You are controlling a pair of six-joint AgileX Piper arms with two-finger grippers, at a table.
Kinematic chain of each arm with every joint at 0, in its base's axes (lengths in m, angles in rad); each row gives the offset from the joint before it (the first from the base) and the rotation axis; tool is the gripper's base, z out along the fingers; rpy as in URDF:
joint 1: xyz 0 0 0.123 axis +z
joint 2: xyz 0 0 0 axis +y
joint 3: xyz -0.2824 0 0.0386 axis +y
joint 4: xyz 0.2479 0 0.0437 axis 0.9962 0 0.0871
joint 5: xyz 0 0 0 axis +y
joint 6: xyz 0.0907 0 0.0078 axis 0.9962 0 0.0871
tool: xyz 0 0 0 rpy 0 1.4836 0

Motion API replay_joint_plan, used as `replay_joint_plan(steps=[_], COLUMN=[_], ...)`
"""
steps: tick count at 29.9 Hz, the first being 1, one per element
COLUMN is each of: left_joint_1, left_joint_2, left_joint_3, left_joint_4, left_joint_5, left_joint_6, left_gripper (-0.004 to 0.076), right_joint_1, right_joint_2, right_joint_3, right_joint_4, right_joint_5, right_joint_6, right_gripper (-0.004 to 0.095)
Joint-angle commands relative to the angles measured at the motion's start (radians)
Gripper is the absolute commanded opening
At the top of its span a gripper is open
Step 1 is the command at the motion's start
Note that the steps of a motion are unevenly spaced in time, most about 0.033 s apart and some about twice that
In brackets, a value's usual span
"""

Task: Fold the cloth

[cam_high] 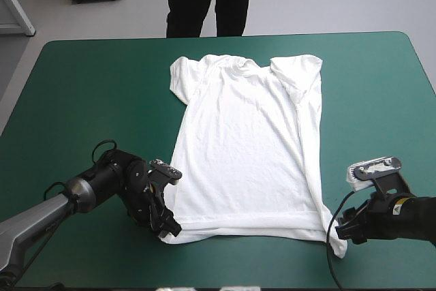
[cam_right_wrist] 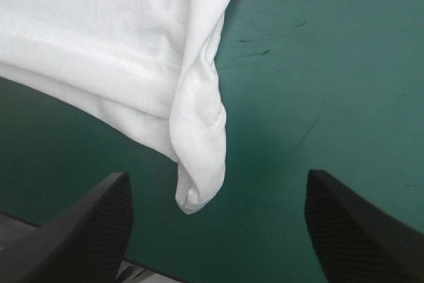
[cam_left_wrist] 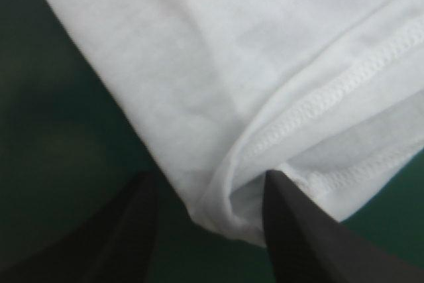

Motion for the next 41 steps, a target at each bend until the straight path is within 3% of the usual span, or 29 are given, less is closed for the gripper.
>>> replay_joint_plan(steps=[1, 4, 9, 17, 36, 39, 41], left_joint_1=[-0.008, -0.008, -0.008, -0.008, -0.008, -0.008, -0.008], left_joint_2=[0.032, 0.034, 0.034, 0.034, 0.034, 0.034, 0.034], left_joint_3=[0.013, 0.013, 0.013, 0.013, 0.013, 0.013, 0.013], left_joint_4=[-0.105, -0.118, -0.110, -0.105, -0.115, -0.115, -0.115], left_joint_5=[-0.036, -0.031, -0.011, -0.009, 0.024, 0.028, 0.028], left_joint_6=[0.038, 0.078, 0.081, 0.079, 0.100, 0.100, 0.100], left_gripper=[0.0181, -0.0008, -0.0010, -0.0010, -0.0010, -0.0010, -0.0010], right_joint_1=[0.018, 0.029, 0.054, 0.105, 0.123, 0.123, 0.123], right_joint_2=[-0.004, -0.002, -0.002, 0.031, 0.322, 0.362, 0.378], right_joint_3=[0.016, 0.074, 0.144, 0.220, 0.222, 0.222, 0.222], right_joint_4=[0.006, 0.027, 0.081, 0.037, 0.011, 0.022, 0.033], right_joint_5=[0.002, 0.002, 0.002, 0.000, -0.186, -0.197, -0.197], right_joint_6=[-0.040, -0.043, -0.059, -0.053, -0.032, -0.032, -0.032], right_gripper=[0.0689, 0.0689, 0.0689, 0.0689, 0.0618, 0.0530, 0.0400])
